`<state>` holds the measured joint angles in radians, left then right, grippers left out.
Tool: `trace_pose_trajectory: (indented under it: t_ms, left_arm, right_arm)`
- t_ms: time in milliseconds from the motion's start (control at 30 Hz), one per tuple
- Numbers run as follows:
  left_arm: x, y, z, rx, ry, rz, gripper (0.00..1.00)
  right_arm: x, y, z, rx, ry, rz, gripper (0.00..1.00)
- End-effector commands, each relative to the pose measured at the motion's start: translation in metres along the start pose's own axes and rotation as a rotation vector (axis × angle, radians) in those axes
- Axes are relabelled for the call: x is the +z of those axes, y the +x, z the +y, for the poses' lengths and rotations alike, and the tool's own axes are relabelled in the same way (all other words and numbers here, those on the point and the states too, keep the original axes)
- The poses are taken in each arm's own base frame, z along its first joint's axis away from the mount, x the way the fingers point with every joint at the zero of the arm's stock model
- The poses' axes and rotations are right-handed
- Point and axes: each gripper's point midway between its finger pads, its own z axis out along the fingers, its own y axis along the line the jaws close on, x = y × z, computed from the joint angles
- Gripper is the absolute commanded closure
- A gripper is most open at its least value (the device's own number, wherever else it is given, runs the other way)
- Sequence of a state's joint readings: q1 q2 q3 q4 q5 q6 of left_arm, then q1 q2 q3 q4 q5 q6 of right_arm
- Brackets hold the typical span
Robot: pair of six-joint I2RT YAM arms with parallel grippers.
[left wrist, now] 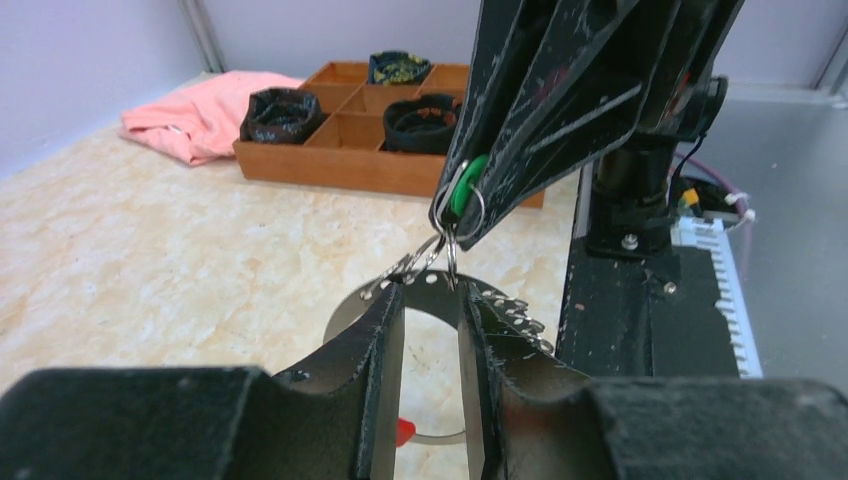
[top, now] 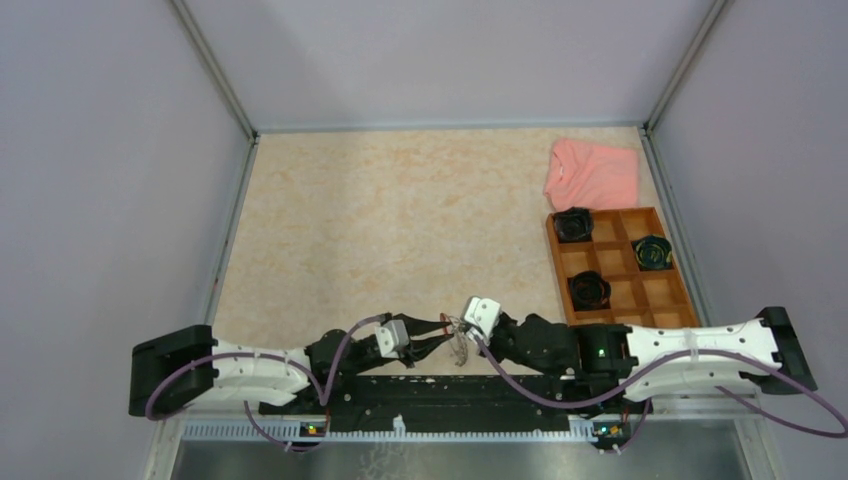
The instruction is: Remove the keys from the keyring
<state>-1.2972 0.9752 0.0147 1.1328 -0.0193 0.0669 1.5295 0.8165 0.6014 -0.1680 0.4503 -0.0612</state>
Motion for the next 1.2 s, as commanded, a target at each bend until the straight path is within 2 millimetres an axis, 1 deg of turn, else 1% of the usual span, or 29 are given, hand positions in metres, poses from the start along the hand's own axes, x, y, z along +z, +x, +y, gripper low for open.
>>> trace_pose_trajectory:
  t_ms: [0,200,333,533,667,833,967,1167]
  left_arm:
    - [-0.005,-0.025,-0.009,-0.029,0.048,-0.127,0.68]
    - [0.001,-0.024,-0.014,-0.03,0.071,-0.127,0.69]
    - [0.001,-0.023,-0.013,-0.027,0.064,-0.134,0.7]
    - [0.001,-0.03,-0.008,-0.014,0.04,-0.164,0.71]
    - [-0.001,-0.031,-0.011,-0.022,0.058,-0.169,0.72]
    - [-0.003,-0.03,-0.009,-0.014,0.047,-0.163,0.72]
    - [-0.002,-0.031,-0.011,-0.015,0.061,-0.16,0.74]
    - [-0.006,-0.031,-0.009,-0.029,0.044,-0.157,0.75]
  right_arm:
    - [-0.007,-0.031,0.002,0.06,-0.019,-0.154,1.0]
    - [-0.014,-0.043,-0.002,0.117,-0.011,-0.262,1.0]
    - [-0.017,-0.042,-0.001,0.152,-0.022,-0.299,1.0]
    - [-0.018,-0.036,0.002,0.182,-0.036,-0.318,1.0]
    - [-0.019,-0.036,0.0,0.214,-0.027,-0.355,1.0]
    - [-0.019,-0.041,0.0,0.229,-0.028,-0.395,1.0]
    - [-0.022,-0.046,0.001,0.246,-0.042,-0.433,1.0]
    - [-0.026,-0.052,0.001,0.268,-0.053,-0.488,1.0]
